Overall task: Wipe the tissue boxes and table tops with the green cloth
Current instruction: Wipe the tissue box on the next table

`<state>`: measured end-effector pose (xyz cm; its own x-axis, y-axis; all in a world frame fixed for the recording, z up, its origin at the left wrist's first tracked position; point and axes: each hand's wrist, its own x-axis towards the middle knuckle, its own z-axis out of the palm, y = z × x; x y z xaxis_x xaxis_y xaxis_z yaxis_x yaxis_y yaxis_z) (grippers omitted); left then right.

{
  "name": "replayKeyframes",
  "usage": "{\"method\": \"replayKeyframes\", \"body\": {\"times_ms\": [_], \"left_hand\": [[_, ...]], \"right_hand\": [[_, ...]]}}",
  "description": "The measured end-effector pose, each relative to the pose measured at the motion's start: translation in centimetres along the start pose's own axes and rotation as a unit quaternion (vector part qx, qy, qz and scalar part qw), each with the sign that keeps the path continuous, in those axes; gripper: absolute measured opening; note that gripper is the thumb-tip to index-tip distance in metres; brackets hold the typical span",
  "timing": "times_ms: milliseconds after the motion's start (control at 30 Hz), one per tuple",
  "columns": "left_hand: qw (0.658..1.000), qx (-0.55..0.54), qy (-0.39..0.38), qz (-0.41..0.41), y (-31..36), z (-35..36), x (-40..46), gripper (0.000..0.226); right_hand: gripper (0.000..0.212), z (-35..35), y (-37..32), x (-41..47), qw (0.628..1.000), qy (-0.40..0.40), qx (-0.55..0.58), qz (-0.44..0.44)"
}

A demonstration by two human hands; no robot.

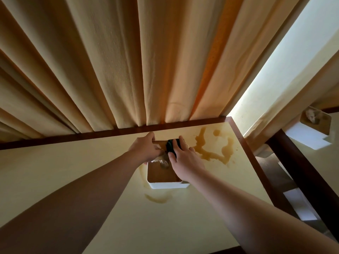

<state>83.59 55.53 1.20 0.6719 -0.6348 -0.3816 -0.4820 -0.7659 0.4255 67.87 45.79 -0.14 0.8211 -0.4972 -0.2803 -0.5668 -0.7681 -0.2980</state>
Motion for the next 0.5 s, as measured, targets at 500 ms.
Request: {"method": "replayKeyframes", "body": {"times_ms": [500], "left_hand": [[1.000,-0.016,-0.024,-0.006,-0.1,0.0,0.2,0.054]], "right_hand": [[0.064,2.9,-0.7,-6.0,0.998,0.051,-0.047,0.005]]}}
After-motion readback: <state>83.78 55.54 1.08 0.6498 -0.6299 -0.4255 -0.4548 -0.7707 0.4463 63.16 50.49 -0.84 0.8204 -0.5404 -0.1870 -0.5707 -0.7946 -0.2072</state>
